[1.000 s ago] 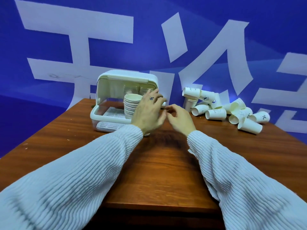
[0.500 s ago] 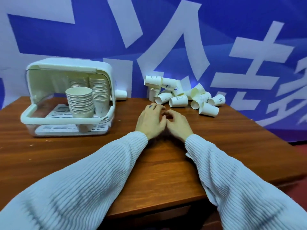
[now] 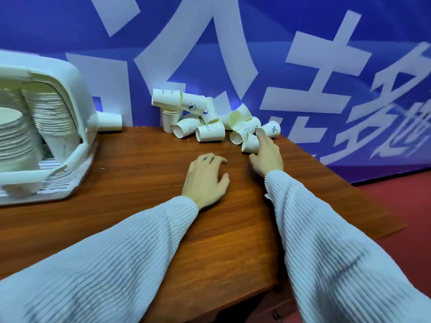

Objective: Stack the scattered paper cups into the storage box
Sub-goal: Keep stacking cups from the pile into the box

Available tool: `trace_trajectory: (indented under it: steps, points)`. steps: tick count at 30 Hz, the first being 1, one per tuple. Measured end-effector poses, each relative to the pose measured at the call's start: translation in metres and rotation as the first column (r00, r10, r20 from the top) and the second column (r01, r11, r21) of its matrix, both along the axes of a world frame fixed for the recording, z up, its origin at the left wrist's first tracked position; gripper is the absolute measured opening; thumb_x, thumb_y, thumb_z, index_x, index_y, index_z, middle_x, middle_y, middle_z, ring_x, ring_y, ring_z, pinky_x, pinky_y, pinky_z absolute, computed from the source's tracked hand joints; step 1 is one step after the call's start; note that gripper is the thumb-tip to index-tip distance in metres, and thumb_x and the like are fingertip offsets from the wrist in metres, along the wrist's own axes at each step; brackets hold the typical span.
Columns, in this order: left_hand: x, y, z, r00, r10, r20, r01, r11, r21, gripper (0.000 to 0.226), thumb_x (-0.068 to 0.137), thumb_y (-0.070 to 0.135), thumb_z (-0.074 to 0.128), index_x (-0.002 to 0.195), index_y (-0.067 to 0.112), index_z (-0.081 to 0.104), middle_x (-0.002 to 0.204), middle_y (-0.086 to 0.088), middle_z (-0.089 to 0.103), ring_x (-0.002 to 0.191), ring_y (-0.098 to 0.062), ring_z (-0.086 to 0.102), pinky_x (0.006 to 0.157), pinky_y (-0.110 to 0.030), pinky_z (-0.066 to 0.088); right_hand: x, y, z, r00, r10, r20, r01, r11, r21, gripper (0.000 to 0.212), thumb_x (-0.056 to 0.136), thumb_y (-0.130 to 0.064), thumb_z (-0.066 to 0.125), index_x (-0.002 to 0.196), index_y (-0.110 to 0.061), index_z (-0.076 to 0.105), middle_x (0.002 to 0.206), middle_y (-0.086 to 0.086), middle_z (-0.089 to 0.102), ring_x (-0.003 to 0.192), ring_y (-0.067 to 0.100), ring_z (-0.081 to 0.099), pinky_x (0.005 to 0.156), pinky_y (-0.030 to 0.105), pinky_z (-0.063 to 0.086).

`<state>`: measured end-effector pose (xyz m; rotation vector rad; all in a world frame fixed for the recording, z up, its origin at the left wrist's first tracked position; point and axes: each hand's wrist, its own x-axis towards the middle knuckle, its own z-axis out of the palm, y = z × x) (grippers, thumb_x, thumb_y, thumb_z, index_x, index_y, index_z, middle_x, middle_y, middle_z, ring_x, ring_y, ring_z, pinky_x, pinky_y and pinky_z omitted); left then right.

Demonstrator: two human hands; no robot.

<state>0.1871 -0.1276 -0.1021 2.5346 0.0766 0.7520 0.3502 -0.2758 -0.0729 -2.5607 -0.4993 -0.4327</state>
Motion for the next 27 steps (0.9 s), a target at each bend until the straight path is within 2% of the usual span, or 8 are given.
trace_trajectory:
  steps: [6,11,13,15,17,20,24,27]
  points:
    - [0.007,0.003,-0.001,1.000,0.004,-0.012,-0.005,1.000,-0.021,0.041,0.099,0.038,0.053,0.137,0.024,0.056,0.139,0.005,0.055,0.139,-0.016,0.039,0.117,-0.036,0.029,0.052,-0.001,-0.016,0.998,-0.013,0.069,0.027,0.978,-0.205,0.079,0.079,-0.007,0.068,0.148,-0.021,0.032,0.146,0.007,0.048,0.124,0.032,0.048,0.102,0.046,0.045]
    - [0.007,0.005,-0.001,1.000,-0.002,-0.001,0.002,0.999,-0.054,0.043,0.098,0.037,0.055,0.139,0.024,0.054,0.139,0.005,0.053,0.136,-0.016,0.041,0.114,-0.034,0.032,0.052,-0.001,-0.017,0.989,-0.044,0.140,0.086,0.945,-0.317,0.059,0.087,-0.032,0.071,0.141,-0.023,0.050,0.134,0.014,0.047,0.120,0.037,0.049,0.100,0.046,0.043]
    - [0.007,0.006,0.000,1.000,0.019,0.005,-0.019,0.992,-0.122,0.050,0.096,0.036,0.060,0.143,0.024,0.049,0.143,0.003,0.049,0.137,-0.017,0.042,0.115,-0.036,0.035,0.039,0.002,-0.013,0.994,0.006,0.107,0.016,0.980,-0.197,0.056,0.084,-0.047,0.073,0.131,-0.023,0.054,0.130,0.010,0.052,0.113,0.033,0.055,0.095,0.046,0.047]
    - [0.007,0.008,0.001,1.000,0.026,-0.009,-0.027,0.961,-0.276,0.075,0.090,0.038,0.070,0.154,0.025,0.034,0.152,0.001,0.040,0.143,-0.018,0.037,0.119,-0.040,0.034,0.015,0.009,-0.005,0.987,0.157,-0.037,-0.149,0.975,0.167,0.057,0.079,-0.058,0.076,0.121,-0.024,0.058,0.120,0.001,0.064,0.101,0.023,0.062,0.087,0.042,0.051]
    - [0.006,0.011,0.002,1.000,-0.008,-0.017,-0.001,0.875,-0.485,0.108,0.079,0.043,0.082,0.161,0.032,0.012,0.158,-0.001,0.033,0.147,-0.017,0.032,0.121,-0.040,0.031,-0.011,0.019,0.000,0.854,0.465,-0.233,-0.295,0.801,0.521,0.054,0.077,-0.051,0.082,0.117,-0.018,0.066,0.113,0.002,0.073,0.101,0.020,0.070,0.088,0.039,0.054]
    - [0.005,0.015,0.004,0.999,0.036,0.031,-0.008,0.766,-0.643,0.123,0.072,0.044,0.087,0.160,0.041,0.001,0.148,-0.002,0.049,0.133,-0.020,0.052,0.112,-0.041,0.043,-0.040,0.035,0.004,0.593,0.709,-0.383,-0.334,0.649,0.684,0.033,0.098,-0.043,0.066,0.115,-0.016,0.072,0.111,0.000,0.077,0.103,0.018,0.072,0.085,0.030,0.056]
    - [0.005,0.018,0.003,0.990,0.124,0.063,-0.049,0.738,-0.673,0.112,0.076,0.038,0.084,0.157,0.042,0.008,0.137,-0.001,0.059,0.117,-0.019,0.062,0.102,-0.042,0.052,-0.019,0.058,0.015,0.821,0.520,-0.235,-0.238,0.686,0.688,0.047,0.097,-0.057,0.055,0.113,-0.017,0.075,0.109,-0.007,0.075,0.104,0.008,0.067,0.096,0.032,0.049]
    - [0.006,0.017,0.001,0.992,0.108,0.070,-0.034,0.743,-0.669,0.110,0.074,0.042,0.082,0.154,0.048,0.007,0.142,0.000,0.055,0.122,-0.019,0.059,0.104,-0.048,0.051,0.012,0.076,0.018,0.930,0.341,-0.138,-0.259,0.873,0.413,0.045,0.094,-0.053,0.057,0.119,-0.019,0.073,0.126,0.000,0.068,0.121,0.018,0.060,0.111,0.044,0.044]
